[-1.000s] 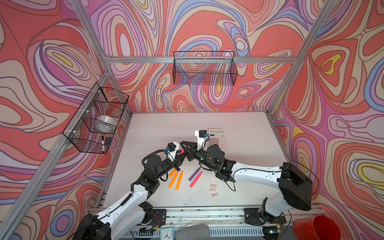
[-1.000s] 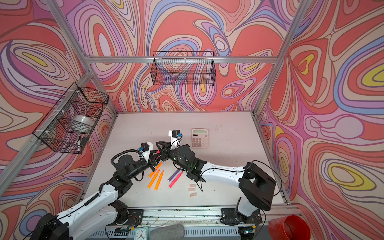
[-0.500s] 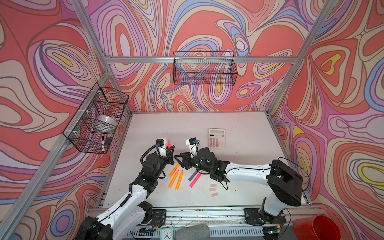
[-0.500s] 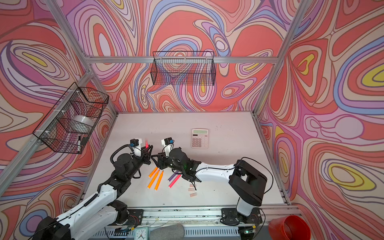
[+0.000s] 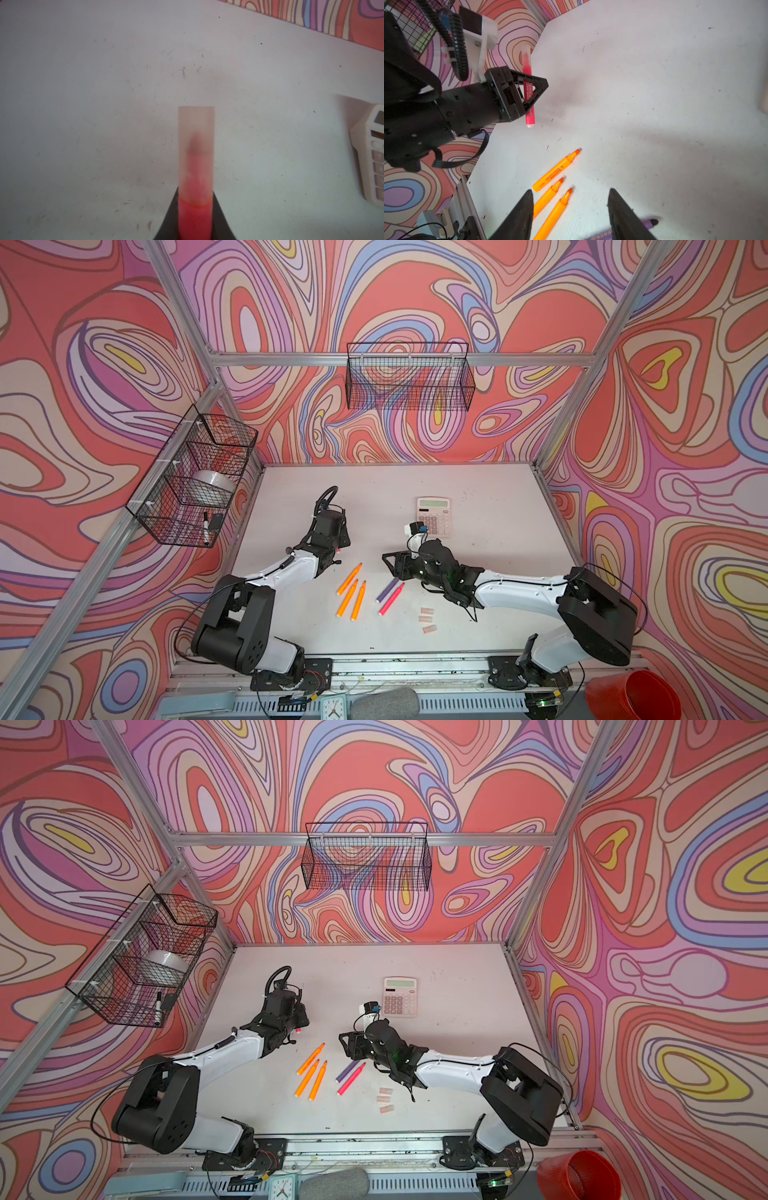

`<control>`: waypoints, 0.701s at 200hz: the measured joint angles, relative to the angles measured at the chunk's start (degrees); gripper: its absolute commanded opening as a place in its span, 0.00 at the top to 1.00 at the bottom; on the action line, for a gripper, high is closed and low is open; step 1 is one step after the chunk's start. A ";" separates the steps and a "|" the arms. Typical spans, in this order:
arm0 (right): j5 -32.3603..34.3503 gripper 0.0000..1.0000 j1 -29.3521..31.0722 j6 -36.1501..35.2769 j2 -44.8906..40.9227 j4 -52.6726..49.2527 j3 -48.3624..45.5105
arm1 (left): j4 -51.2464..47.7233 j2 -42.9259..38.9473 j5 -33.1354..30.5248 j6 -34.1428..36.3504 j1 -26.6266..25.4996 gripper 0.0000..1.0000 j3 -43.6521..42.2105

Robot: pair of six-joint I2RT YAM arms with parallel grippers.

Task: Insert the pens into the pen caps
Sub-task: 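Open the right gripper and draw it back while the left gripper lowers the capped pen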

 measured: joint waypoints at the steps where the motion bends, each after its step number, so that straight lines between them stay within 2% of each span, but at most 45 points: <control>1: 0.04 0.41 0.00 0.00 -0.04 0.02 -0.07 | -0.17 0.28 0.09 -0.26 0.26 1.00 0.26; 22: 1.11 0.40 -0.17 0.26 -0.57 -0.11 -1.29 | -4.15 5.05 0.74 -3.63 2.67 1.00 4.13; 50: 2.47 0.38 -0.20 0.61 -1.33 -0.83 -2.23 | -11.54 10.56 -0.55 -7.69 3.15 1.00 9.92; 77: 3.80 0.37 -0.35 0.66 -1.55 -1.33 -2.32 | -17.46 14.36 -1.66 -10.14 3.30 0.94 14.75; 109: 4.00 0.37 -0.94 0.61 -1.55 -1.33 -2.34 | -20.68 16.41 -2.01 -11.37 3.72 0.87 16.46; 140: 4.00 0.37 -1.20 0.59 -1.42 -1.31 -2.34 | -22.32 17.00 -1.64 -11.69 3.91 0.87 16.65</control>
